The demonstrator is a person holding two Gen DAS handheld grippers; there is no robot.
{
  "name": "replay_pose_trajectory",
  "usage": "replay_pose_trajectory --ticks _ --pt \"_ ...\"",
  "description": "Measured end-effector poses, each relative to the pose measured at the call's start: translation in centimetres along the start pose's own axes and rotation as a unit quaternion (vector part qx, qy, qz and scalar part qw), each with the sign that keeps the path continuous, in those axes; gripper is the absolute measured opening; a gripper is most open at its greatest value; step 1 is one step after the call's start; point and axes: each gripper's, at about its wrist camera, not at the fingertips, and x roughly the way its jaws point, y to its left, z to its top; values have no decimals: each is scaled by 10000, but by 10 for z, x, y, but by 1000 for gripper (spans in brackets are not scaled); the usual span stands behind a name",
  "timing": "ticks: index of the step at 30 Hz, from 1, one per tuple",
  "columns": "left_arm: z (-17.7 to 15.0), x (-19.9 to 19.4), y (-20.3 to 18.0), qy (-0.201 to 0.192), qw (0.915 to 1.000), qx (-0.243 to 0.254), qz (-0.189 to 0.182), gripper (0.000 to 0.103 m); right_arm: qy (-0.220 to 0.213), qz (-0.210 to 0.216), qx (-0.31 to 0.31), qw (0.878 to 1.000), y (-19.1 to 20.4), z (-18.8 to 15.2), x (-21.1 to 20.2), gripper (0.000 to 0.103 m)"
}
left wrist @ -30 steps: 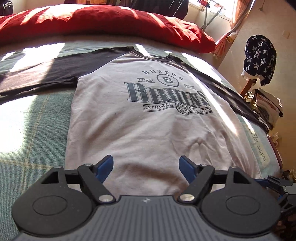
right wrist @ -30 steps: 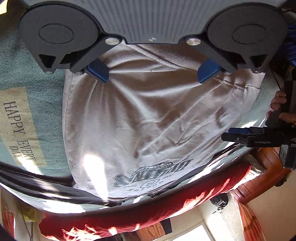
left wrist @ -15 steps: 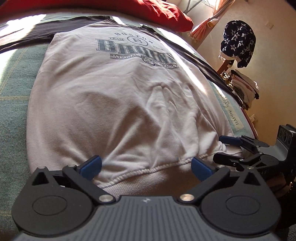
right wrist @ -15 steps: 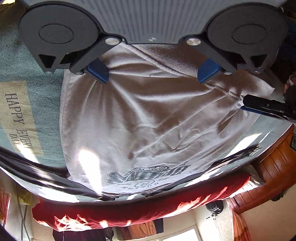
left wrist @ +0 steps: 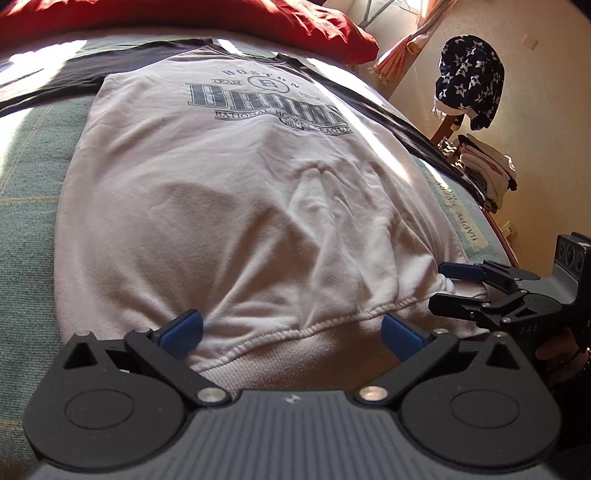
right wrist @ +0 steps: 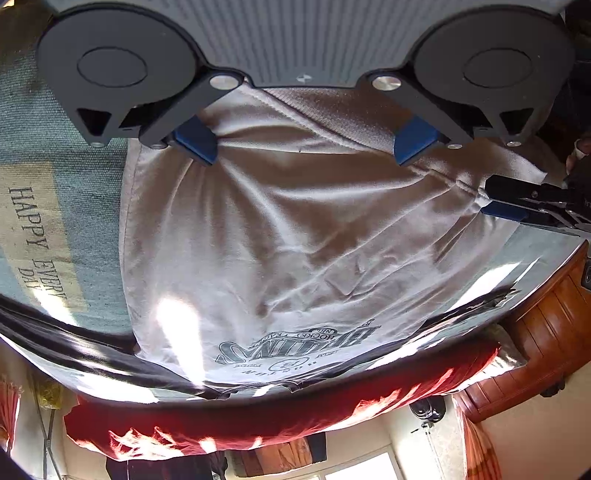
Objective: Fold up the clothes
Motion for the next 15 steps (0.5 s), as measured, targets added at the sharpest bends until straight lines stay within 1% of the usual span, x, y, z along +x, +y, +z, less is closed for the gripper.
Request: replay_pose_trajectory --ticks 5,9,15 --pt "-2 -5 3 -59 9999 -34 -132 102 84 -168 -157 9997 6 1 3 103" --pt "-8 -6 -2 -108 9998 169 -64 102 117 -256 -196 9994 8 1 5 103" --pt "-16 -7 -6 -306 9989 347 44 102 83 -455 -350 9983 15 -2 7 103"
